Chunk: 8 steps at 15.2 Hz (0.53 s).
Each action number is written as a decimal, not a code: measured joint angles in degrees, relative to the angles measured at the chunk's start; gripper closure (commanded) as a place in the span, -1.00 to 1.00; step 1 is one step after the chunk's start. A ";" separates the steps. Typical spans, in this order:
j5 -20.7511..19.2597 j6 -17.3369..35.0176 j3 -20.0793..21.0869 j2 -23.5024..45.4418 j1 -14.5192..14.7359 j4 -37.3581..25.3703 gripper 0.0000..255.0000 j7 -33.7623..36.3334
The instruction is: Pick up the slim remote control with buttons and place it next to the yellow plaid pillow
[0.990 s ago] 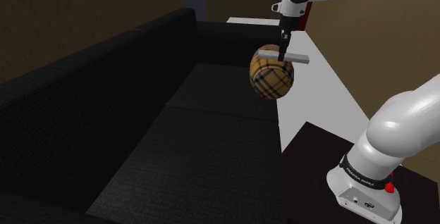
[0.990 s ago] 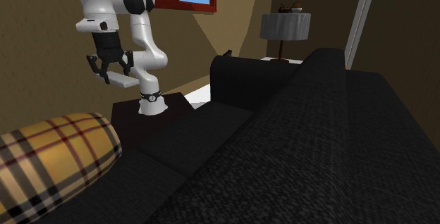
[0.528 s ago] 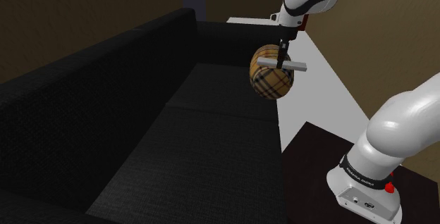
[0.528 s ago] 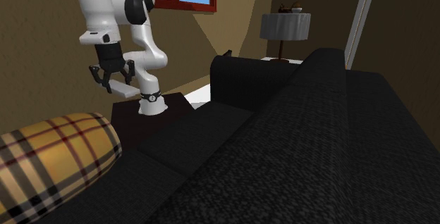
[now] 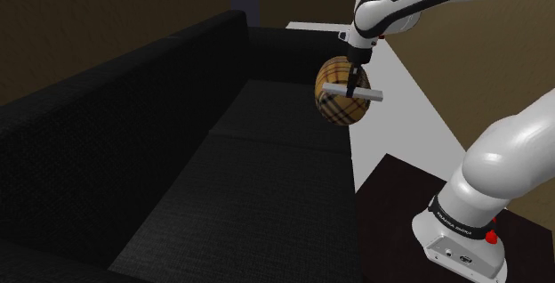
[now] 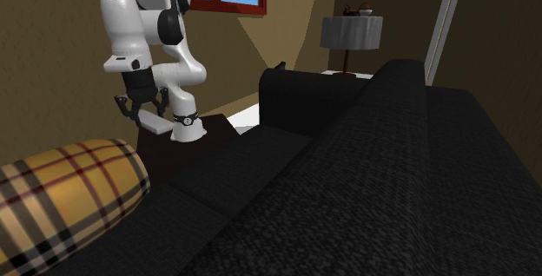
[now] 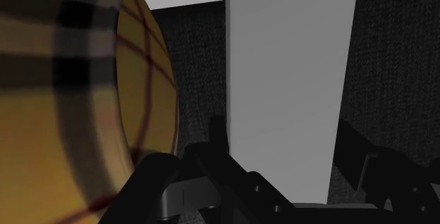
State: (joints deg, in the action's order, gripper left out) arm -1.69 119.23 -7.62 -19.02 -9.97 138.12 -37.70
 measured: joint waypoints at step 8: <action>0.23 6.84 -0.35 3.01 0.04 3.85 1.00 -0.38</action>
State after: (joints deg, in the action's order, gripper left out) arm -1.47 126.06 -7.97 -16.01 -9.93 141.97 -38.07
